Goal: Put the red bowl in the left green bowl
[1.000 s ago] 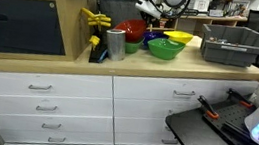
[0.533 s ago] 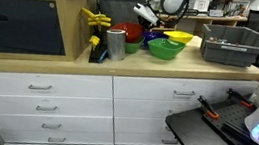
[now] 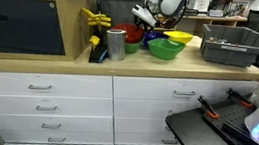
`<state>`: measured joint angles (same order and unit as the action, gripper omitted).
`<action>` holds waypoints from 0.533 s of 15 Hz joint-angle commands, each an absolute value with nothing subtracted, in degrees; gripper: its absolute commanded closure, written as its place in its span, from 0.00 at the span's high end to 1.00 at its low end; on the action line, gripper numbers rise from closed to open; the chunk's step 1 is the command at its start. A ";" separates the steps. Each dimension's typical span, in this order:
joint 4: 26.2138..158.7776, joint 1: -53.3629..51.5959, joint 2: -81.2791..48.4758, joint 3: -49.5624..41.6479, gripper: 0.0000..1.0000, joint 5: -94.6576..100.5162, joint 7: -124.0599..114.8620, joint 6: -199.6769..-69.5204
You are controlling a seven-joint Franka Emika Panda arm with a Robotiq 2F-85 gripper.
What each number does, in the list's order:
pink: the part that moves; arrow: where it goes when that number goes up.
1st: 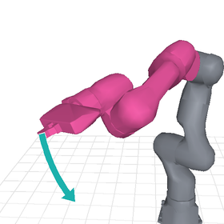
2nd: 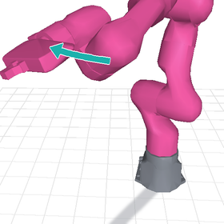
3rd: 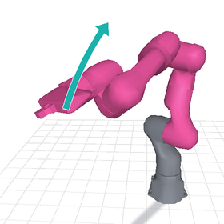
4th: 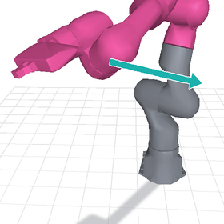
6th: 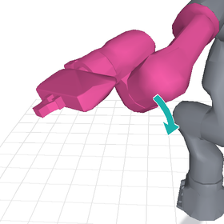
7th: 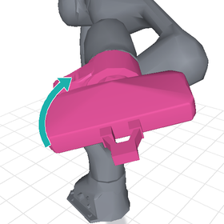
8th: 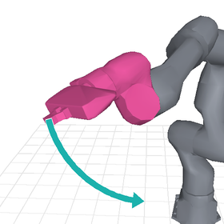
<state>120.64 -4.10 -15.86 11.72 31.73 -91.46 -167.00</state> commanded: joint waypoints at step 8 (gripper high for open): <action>120.16 -1.70 -14.74 20.66 1.00 23.21 -76.67 -159.78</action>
<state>120.44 -2.79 -15.66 18.17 26.29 -80.41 -163.90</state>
